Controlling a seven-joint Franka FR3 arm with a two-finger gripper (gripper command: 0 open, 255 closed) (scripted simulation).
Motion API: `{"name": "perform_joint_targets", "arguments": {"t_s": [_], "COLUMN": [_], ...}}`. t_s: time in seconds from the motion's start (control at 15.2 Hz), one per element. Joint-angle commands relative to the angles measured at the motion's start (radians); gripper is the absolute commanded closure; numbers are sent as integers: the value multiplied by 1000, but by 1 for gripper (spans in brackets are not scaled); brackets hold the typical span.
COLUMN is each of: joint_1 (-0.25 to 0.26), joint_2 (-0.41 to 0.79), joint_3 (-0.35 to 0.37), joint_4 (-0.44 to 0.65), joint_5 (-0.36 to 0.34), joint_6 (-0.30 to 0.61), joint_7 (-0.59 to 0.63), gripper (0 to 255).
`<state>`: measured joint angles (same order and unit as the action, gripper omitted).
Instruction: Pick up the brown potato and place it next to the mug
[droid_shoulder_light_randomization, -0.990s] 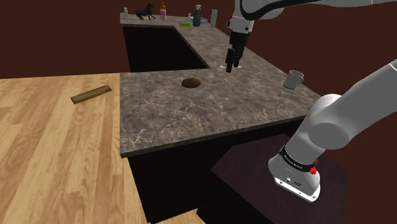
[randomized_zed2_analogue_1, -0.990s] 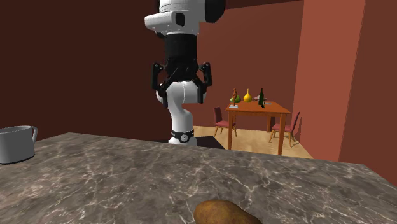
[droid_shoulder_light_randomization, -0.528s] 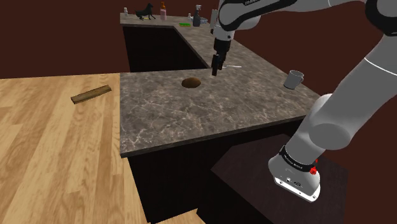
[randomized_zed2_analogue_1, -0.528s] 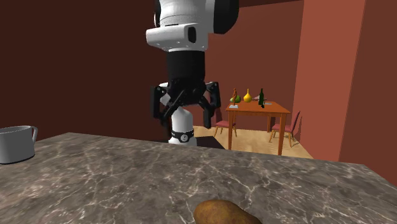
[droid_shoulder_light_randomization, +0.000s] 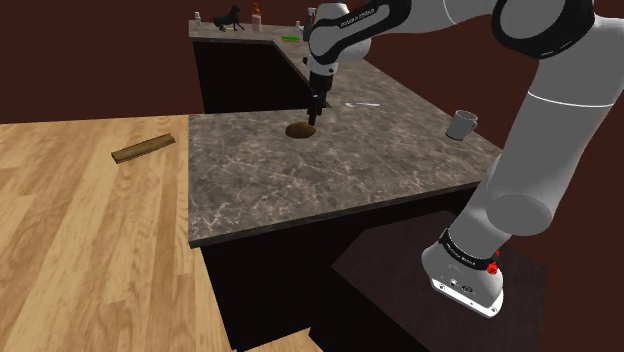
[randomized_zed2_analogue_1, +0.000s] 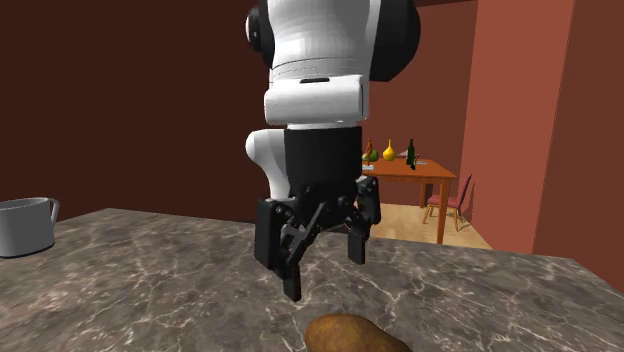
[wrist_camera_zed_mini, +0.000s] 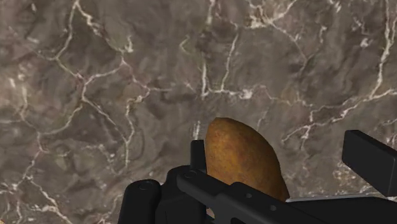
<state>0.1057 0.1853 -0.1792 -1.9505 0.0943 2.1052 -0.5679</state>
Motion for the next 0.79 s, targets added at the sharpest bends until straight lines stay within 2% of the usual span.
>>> {"name": "perform_joint_targets", "arguments": {"t_s": [0.0, 0.73], "joint_1": [-5, -7], "joint_2": [79, 145], "joint_3": [8, 19], "joint_4": [72, 49], "joint_5": [19, 36], "joint_6": [13, 103], "joint_7": [-43, -61], "gripper": [0, 0]}}
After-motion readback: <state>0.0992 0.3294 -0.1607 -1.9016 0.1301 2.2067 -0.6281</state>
